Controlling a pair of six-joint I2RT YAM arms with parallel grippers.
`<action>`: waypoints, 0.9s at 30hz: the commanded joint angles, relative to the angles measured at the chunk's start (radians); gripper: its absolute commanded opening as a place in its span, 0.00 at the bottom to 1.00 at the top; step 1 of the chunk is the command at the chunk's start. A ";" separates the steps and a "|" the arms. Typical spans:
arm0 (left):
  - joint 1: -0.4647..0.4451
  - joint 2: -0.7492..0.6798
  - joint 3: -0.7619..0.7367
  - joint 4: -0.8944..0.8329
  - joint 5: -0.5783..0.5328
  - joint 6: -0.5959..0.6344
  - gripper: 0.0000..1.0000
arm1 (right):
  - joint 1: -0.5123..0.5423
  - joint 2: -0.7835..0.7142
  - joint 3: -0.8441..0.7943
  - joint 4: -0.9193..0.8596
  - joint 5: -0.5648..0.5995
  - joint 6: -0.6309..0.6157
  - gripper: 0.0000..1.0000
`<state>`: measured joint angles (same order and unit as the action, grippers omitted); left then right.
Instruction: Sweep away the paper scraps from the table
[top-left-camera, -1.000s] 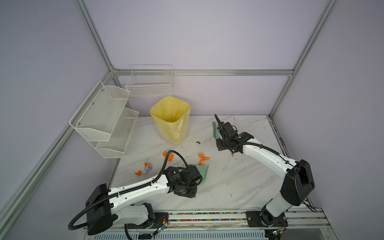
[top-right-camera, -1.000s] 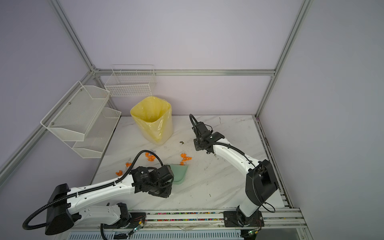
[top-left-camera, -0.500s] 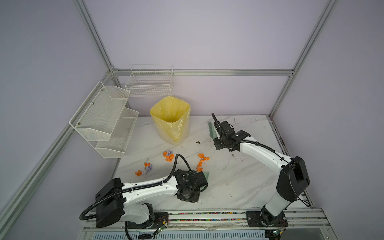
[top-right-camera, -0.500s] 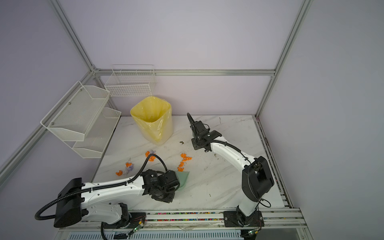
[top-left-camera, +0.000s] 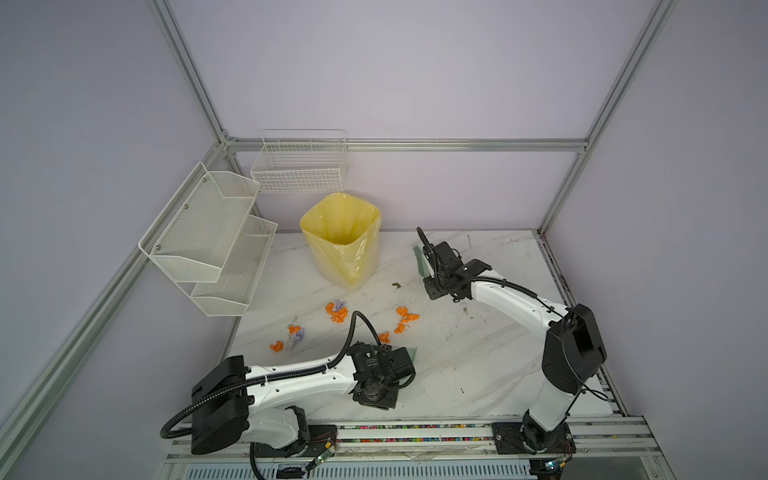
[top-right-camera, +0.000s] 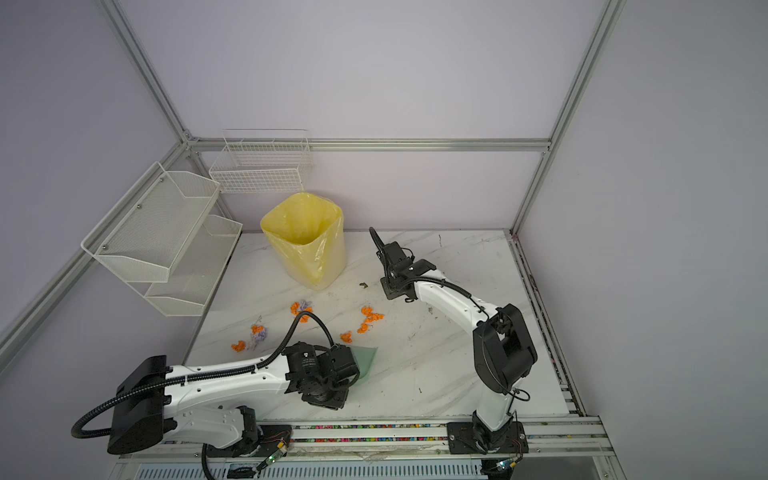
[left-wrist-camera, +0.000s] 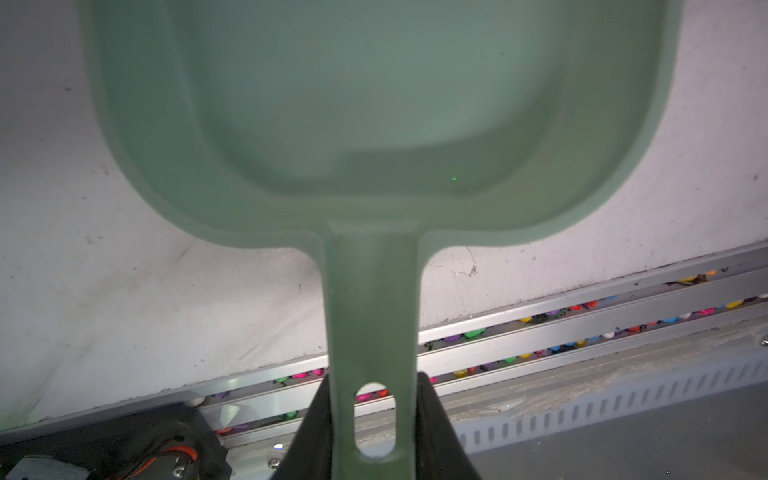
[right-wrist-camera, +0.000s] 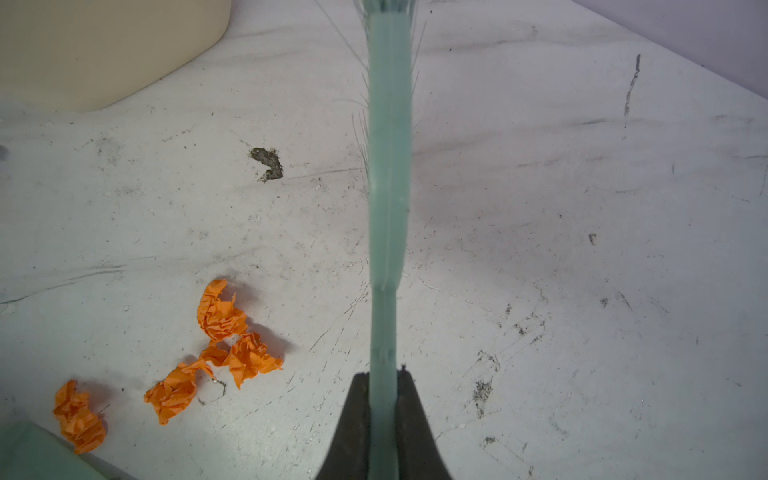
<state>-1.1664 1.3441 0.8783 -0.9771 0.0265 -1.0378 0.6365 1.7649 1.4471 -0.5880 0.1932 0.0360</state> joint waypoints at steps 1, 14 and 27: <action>0.000 -0.011 -0.044 0.010 -0.011 -0.019 0.00 | 0.012 0.025 0.023 0.019 -0.008 -0.021 0.00; 0.148 -0.011 -0.035 0.005 -0.017 0.118 0.00 | 0.110 0.055 -0.047 0.028 -0.027 -0.030 0.00; 0.215 0.102 0.020 -0.002 -0.018 0.236 0.00 | 0.255 -0.062 -0.210 0.030 -0.197 -0.010 0.00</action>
<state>-0.9630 1.4147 0.8490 -0.9749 0.0124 -0.8474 0.8707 1.7435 1.2736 -0.5243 0.1028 0.0284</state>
